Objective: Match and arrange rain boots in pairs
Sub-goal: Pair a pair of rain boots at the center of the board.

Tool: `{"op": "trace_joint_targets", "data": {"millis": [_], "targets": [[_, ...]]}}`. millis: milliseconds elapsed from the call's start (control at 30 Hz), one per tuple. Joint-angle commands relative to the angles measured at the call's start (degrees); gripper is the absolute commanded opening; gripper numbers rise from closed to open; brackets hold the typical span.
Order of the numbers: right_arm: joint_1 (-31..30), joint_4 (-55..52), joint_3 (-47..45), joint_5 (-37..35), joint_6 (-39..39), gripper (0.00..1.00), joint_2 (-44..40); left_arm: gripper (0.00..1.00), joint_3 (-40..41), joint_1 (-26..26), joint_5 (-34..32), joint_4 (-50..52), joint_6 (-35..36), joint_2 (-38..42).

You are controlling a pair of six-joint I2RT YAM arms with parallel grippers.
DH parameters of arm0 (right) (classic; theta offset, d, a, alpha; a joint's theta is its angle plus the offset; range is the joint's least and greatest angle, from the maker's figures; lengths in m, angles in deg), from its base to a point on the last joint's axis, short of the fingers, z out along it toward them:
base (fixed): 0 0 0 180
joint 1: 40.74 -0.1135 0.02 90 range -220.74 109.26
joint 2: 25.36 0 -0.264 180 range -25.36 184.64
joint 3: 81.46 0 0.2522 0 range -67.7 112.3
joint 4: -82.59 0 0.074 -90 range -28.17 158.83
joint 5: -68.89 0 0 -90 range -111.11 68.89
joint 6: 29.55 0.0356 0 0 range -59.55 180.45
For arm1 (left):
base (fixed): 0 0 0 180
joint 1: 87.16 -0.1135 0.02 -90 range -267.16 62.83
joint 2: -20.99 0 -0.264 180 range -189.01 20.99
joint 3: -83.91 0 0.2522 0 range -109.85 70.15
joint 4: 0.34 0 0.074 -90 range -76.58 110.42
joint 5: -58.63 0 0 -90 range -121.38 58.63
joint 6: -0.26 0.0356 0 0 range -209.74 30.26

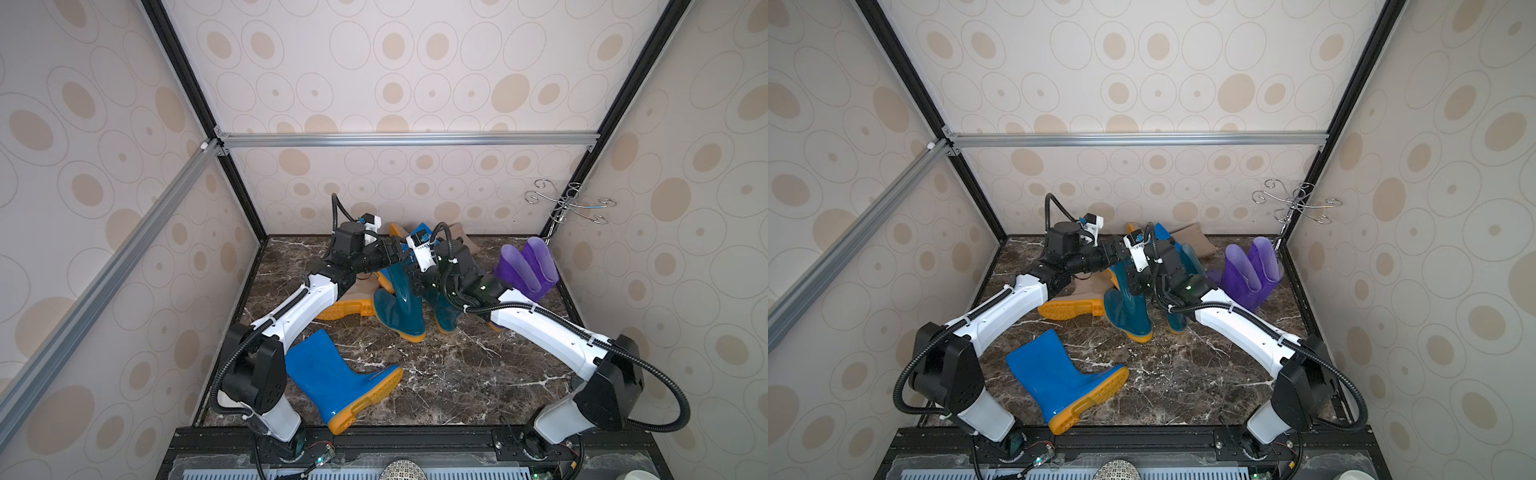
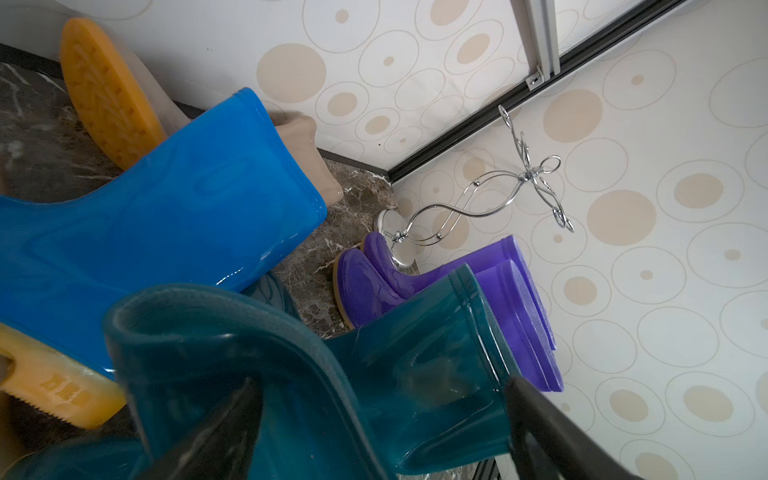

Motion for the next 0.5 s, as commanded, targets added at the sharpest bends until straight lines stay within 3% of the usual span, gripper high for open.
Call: {"op": "trace_joint_targets", "data": {"millis": [0,100,200,233,333,367,467], "targets": [[-1.23,7.56,-2.03,0.23,-5.27,0.0,-3.3,0.85,1.71,-0.63,0.56,1.85,-0.57,-0.2],[-1.37,7.53,-2.39,1.31,-7.21,0.0,-3.33,0.53,2.8,-0.7,1.89,0.25,-1.09,-0.98],[-1.43,5.9,-1.51,1.38,-8.0,0.01,-3.49,0.12,3.37,-0.63,3.65,-2.07,-1.61,-1.54],[-1.41,4.49,-0.79,0.87,-7.79,0.07,-3.88,0.0,3.05,-0.67,3.65,-2.12,-1.21,-1.62],[-1.41,-4.08,3.9,-1.08,-7.24,0.4,-6.16,0.0,1.59,-0.6,4.05,-1.43,0.22,-1.2],[-1.41,-7.31,5.6,-2.6,-7.08,0.47,-7.51,0.0,1.02,-0.48,4.04,-0.87,0.94,-0.97],[-1.19,-15.64,9.4,-9.76,-5.21,0.56,-11.37,0.0,-0.77,0.33,3.92,1.12,3.41,-0.53]]}}
